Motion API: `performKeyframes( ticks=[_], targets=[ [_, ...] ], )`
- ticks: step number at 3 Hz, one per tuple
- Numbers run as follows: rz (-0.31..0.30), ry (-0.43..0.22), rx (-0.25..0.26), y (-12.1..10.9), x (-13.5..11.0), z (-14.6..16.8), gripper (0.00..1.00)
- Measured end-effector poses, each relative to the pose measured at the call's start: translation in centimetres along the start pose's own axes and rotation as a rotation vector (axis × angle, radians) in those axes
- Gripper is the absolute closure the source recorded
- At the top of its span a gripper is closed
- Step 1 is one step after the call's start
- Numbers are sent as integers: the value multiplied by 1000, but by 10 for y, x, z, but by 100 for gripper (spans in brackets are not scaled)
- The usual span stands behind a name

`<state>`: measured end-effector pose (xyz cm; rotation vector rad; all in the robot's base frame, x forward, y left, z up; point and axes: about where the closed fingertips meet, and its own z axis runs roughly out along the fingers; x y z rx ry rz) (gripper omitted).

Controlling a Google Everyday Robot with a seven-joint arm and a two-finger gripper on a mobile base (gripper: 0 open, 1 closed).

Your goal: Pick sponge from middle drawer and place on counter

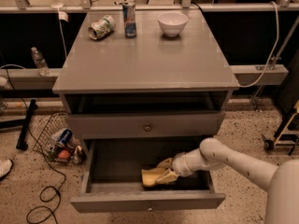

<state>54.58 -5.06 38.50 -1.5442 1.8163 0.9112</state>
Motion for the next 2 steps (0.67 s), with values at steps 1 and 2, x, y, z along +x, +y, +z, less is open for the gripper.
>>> performKeyframes(
  ticks=[1,2],
  targets=[
    [-63,-27,41,-6,-20,-32,100],
    [-111,-34,77,-12,-33,-51,100]
  ],
)
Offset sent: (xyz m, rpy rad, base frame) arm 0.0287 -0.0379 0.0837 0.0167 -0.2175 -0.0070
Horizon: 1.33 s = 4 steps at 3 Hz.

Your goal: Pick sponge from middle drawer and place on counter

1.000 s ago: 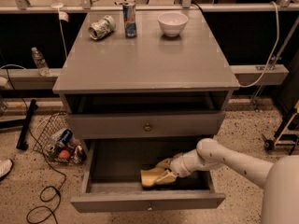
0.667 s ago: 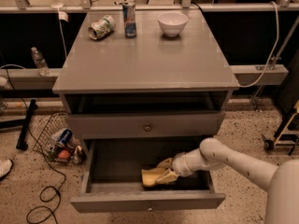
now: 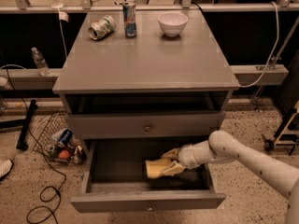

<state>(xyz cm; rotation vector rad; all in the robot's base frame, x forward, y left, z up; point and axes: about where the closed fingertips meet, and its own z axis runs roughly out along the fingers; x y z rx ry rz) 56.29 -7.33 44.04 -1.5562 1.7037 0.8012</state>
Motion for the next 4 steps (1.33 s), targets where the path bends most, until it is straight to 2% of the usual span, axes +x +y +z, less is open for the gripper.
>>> performKeyframes(
  ticks=[2,4],
  targets=[
    [-106,-21,46,3,-39,-60,100],
    [-132,-22,53,7,-50,-63,100]
  ],
)
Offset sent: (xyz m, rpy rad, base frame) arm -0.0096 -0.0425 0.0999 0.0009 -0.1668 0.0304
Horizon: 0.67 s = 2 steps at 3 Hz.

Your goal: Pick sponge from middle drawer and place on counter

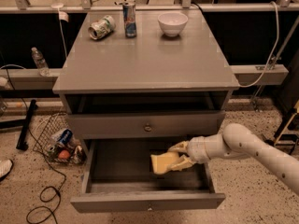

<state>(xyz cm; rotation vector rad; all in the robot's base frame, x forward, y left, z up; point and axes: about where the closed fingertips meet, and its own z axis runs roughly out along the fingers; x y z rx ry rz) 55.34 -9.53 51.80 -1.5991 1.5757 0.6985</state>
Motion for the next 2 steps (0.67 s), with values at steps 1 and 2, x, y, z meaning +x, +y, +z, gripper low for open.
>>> performKeyframes(
  ticks=[1,2],
  targets=[
    [-58,7,6,2,-28,-5,100],
    [-127,-9,-6,-1,-60,-11,100]
  ],
)
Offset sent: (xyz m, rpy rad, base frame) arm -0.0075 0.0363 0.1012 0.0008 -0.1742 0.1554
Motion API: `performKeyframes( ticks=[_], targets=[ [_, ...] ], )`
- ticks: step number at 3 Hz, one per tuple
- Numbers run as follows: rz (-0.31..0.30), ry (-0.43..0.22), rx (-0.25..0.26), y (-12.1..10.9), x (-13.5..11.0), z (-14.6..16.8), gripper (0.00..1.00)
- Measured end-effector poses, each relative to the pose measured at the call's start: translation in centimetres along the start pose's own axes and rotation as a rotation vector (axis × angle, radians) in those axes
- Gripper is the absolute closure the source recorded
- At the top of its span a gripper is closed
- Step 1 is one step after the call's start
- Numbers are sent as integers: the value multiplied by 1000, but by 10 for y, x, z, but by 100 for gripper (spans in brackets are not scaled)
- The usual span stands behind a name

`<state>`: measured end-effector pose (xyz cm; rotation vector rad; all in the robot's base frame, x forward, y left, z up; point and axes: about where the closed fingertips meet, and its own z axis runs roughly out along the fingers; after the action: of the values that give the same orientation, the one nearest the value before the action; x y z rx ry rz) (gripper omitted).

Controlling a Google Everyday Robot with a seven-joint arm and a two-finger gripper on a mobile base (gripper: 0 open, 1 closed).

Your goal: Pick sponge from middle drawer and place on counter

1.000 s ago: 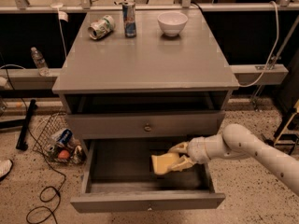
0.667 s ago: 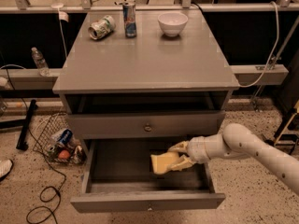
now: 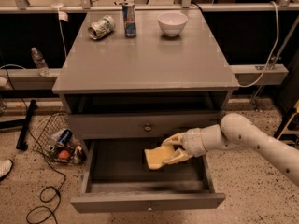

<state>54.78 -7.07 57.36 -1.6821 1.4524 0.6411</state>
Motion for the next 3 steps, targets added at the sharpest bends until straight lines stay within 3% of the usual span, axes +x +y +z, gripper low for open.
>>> performKeyframes(
  ticks=[1,2,3],
  targets=[
    [-86,-3,-51,-12,-35,-8,100],
    [-86,-3,-51,-12,-35,-8,100],
    [-174,8,-45,-27,-68,-21,100]
  ],
)
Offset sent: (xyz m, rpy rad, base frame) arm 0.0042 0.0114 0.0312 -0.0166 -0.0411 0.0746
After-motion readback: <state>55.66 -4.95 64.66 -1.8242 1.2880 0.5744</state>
